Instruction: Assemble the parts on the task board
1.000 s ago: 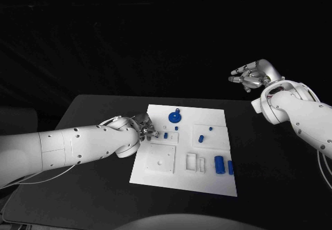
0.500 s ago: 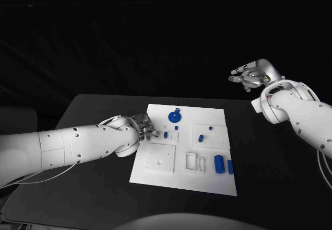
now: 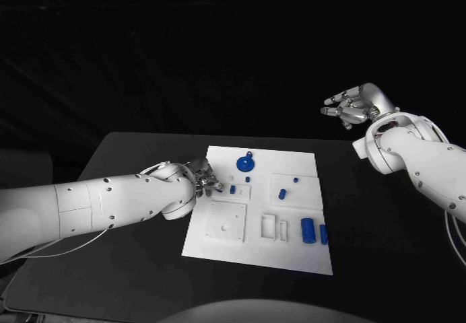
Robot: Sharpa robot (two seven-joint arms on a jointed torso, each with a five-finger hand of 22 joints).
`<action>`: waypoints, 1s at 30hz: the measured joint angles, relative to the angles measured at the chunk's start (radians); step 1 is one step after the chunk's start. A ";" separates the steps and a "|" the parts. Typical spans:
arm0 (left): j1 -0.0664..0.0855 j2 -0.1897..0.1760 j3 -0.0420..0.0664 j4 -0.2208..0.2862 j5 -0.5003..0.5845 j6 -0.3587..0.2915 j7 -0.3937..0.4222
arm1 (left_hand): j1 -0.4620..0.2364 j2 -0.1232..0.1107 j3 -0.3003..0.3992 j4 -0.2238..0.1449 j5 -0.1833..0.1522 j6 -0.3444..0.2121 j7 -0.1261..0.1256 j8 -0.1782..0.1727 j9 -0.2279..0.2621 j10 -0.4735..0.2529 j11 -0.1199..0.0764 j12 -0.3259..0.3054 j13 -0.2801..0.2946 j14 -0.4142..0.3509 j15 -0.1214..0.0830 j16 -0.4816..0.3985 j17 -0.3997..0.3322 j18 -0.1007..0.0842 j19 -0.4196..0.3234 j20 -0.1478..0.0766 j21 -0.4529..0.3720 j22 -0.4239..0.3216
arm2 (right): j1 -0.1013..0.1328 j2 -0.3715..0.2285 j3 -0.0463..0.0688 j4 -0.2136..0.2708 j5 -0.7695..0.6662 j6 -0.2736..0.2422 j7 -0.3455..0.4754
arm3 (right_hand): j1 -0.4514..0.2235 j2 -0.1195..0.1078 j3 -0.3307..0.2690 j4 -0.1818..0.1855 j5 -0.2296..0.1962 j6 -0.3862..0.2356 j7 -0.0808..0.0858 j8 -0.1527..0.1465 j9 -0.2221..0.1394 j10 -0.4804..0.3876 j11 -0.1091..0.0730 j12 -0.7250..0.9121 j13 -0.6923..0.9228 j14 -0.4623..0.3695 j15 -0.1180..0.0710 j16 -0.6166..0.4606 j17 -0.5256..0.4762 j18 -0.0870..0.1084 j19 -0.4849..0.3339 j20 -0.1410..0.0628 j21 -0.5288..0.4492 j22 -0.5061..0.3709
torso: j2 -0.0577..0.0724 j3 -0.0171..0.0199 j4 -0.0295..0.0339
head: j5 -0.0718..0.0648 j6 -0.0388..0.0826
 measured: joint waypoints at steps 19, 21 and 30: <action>0.000 0.002 0.000 -0.003 0.000 0.003 0.000 | -0.015 0.003 0.005 -0.017 0.004 0.000 0.000 0.004 0.007 0.000 0.000 0.013 0.010 0.006 -0.002 0.018 0.019 0.000 0.000 0.007 0.011 0.001 | -0.002 0.001 0.000 -0.003 0.000 0.002 0.000 | 0.000 0.000 0.006 0.000 0.013 0.000 0.000 0.000 0.000 0.000 0.000 0.000 -0.001 0.000 0.000 0.000 0.001 0.000 0.000 0.000 0.000 0.000 | 0.000 0.0000 0.0001 | 0.001 -0.002; 0.000 0.002 0.000 -0.003 -0.001 0.003 0.000 | -0.015 0.003 0.006 -0.017 0.004 0.000 0.000 0.004 0.008 0.000 0.000 0.013 0.011 0.006 -0.002 0.018 0.019 0.000 0.000 0.007 0.014 0.001 | -0.003 0.001 0.000 -0.003 0.000 0.003 0.000 | 0.000 0.000 0.006 0.000 0.013 0.000 0.000 0.000 0.000 0.000 0.000 0.000 -0.001 0.000 0.000 0.000 0.001 0.000 0.000 0.000 0.000 0.000 | 0.000 0.0001 0.0002 | 0.001 -0.002; 0.000 0.000 0.001 -0.002 -0.003 0.007 0.001 | -0.015 0.003 0.004 -0.020 0.002 0.000 0.000 0.004 0.008 0.000 0.000 0.018 0.014 0.007 0.000 0.022 0.021 0.000 -0.003 0.011 0.014 0.001 | -0.003 0.001 0.000 -0.003 0.000 0.004 0.000 | 0.000 0.000 0.008 -0.003 0.019 0.000 0.000 0.000 0.000 0.000 0.000 0.000 -0.001 0.000 0.000 0.000 0.001 0.000 0.000 0.000 0.000 0.000 | 0.000 -0.0006 0.0008 | 0.000 -0.003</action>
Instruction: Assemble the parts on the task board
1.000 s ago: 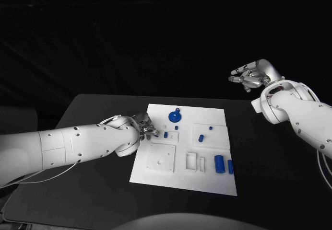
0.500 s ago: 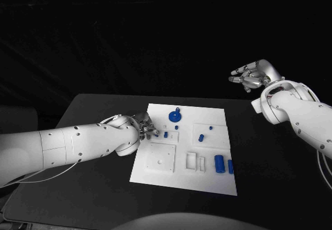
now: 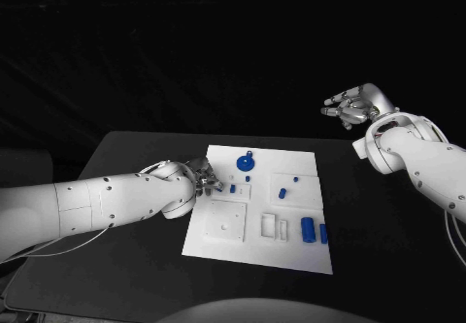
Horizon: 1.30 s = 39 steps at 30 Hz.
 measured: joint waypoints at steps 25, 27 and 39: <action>0.001 0.003 0.000 -0.008 -0.012 0.013 0.001 | -0.015 0.015 -0.003 -0.003 -0.025 0.001 0.000 -0.002 0.008 0.000 0.000 0.005 0.016 0.000 0.000 0.012 0.011 0.016 -0.005 0.013 0.004 0.000 | -0.001 0.000 0.000 -0.001 0.000 0.003 0.000 | 0.000 0.000 0.000 0.000 0.000 0.000 0.000 0.000 0.000 0.000 0.000 0.000 0.000 0.000 0.000 0.000 0.000 0.000 0.000 0.000 0.000 0.000 | 0.000 0.0004 -0.0007 | 0.003 -0.003; 0.001 0.004 0.000 -0.009 -0.012 0.015 0.001 | -0.015 0.015 -0.002 -0.003 -0.031 0.002 0.000 -0.002 0.009 0.000 0.000 0.005 0.018 0.000 0.000 0.012 0.011 0.016 -0.002 0.016 0.004 0.000 | -0.001 0.000 0.000 -0.001 0.000 0.003 0.000 | 0.000 0.000 0.000 0.000 0.000 0.000 0.000 0.000 0.000 0.000 0.000 0.000 0.000 0.000 0.000 0.000 0.000 0.000 0.000 0.000 0.000 0.000 | 0.000 0.0005 -0.0011 | 0.003 -0.003; 0.004 0.007 0.002 -0.011 -0.014 0.030 0.000 | 0.038 -0.015 -0.014 0.026 -0.077 0.002 0.000 0.000 0.011 0.000 0.000 0.012 0.036 0.000 0.003 0.019 0.018 0.016 -0.005 0.027 0.004 -0.001 | -0.001 -0.001 0.000 0.000 0.000 0.004 0.000 | -0.004 -0.004 0.000 0.000 0.000 0.000 0.000 0.000 0.000 0.000 0.000 0.000 -0.001 0.000 0.000 0.000 0.000 0.000 0.000 0.000 0.000 0.000 | 0.001 0.0007 -0.0014 | 0.000 -0.007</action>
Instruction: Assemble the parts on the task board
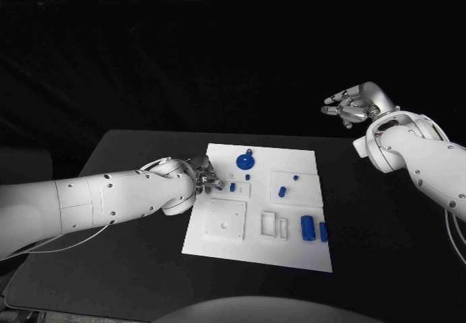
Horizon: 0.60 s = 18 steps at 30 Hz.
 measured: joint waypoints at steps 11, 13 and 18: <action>0.001 0.003 0.000 -0.001 -0.009 0.008 -0.001 | 0.026 -0.002 -0.030 0.027 -0.012 0.000 0.000 0.000 -0.004 0.000 0.000 0.000 0.005 0.000 0.000 0.000 0.003 0.000 0.004 0.004 0.000 0.000 | 0.000 -0.002 0.000 0.001 0.000 0.000 0.000 | 0.000 0.000 0.000 0.000 0.000 0.000 0.000 0.000 0.000 0.000 0.000 0.000 0.000 0.000 0.000 0.000 0.000 0.000 0.000 0.000 0.000 0.000 | -0.001 -0.0001 0.0004 | -0.002 -0.002; 0.001 0.004 0.000 -0.002 -0.011 0.009 -0.001 | 0.035 0.006 -0.081 0.029 0.044 0.000 0.000 0.000 -0.001 0.000 0.000 0.000 0.005 0.000 0.000 0.000 0.002 0.000 0.004 0.004 0.000 0.000 | 0.000 -0.002 0.000 0.001 0.000 0.000 0.000 | 0.000 0.000 0.000 0.000 0.000 0.000 0.000 0.000 0.000 0.000 0.000 0.000 0.000 0.000 0.000 0.000 0.000 0.000 0.000 0.000 0.000 0.000 | -0.001 -0.0001 0.0004 | -0.002 -0.002; 0.001 0.007 0.000 -0.004 -0.013 0.009 -0.001 | 0.049 0.035 -0.144 0.024 0.075 0.001 0.001 0.000 0.003 0.000 0.000 0.000 0.005 0.000 0.000 0.000 0.002 0.000 0.004 0.004 0.000 0.000 | 0.000 -0.002 0.000 0.002 0.000 0.000 0.000 | 0.000 0.000 0.000 0.000 0.000 0.000 0.000 0.000 0.000 0.000 0.000 0.000 0.000 0.000 0.000 0.000 0.000 0.000 0.000 0.000 0.000 0.000 | -0.001 0.0005 0.0008 | -0.001 -0.002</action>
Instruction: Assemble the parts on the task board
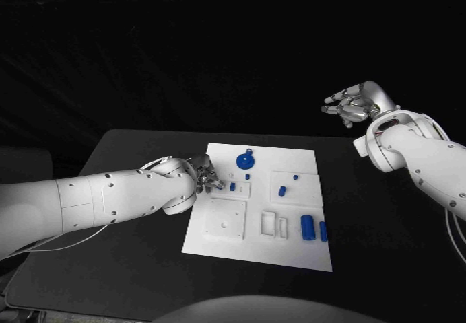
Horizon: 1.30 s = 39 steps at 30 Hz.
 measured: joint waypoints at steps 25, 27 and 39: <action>0.001 0.008 0.000 -0.008 -0.005 0.012 -0.001 | -0.018 0.004 -0.022 0.014 -0.001 0.001 0.001 0.012 0.010 0.000 0.000 0.000 0.005 0.000 0.003 0.000 -0.001 0.000 0.000 0.000 0.000 0.001 | -0.001 0.001 0.000 0.000 0.000 0.000 0.000 | 0.000 0.000 -0.004 0.004 0.000 0.000 0.000 0.000 0.000 0.000 0.000 0.000 0.000 0.000 0.000 0.000 0.000 0.000 0.000 0.000 0.000 0.000 | 0.000 0.0001 -0.0001 | -0.001 -0.003; 0.001 0.008 0.000 -0.008 -0.005 0.013 -0.001 | -0.018 0.004 -0.019 0.017 -0.001 0.001 0.001 0.012 0.010 0.000 0.000 0.000 0.005 0.000 0.003 0.000 -0.002 0.000 0.000 0.000 0.000 0.001 | -0.001 0.001 0.000 -0.001 0.000 0.000 0.000 | 0.000 0.000 -0.004 0.004 0.000 0.000 0.000 0.000 0.000 0.000 0.000 0.000 0.000 0.000 0.000 0.000 0.000 0.000 0.000 0.000 0.000 0.000 | 0.000 -0.0004 -0.0001 | -0.001 -0.003; 0.001 0.009 0.000 -0.008 -0.005 0.019 -0.001 | -0.038 -0.015 -0.022 0.042 0.007 0.028 -0.012 0.010 0.007 0.000 0.000 0.000 0.005 0.000 0.003 0.000 -0.005 0.000 0.000 0.000 -0.004 0.000 | -0.002 0.001 0.000 -0.001 0.001 0.000 0.000 | 0.000 0.000 -0.004 0.004 0.000 0.000 0.000 0.000 0.000 0.000 0.000 0.000 0.000 0.000 0.000 0.000 0.000 0.000 0.000 0.000 0.000 0.000 | 0.000 -0.0012 0.0004 | -0.002 -0.003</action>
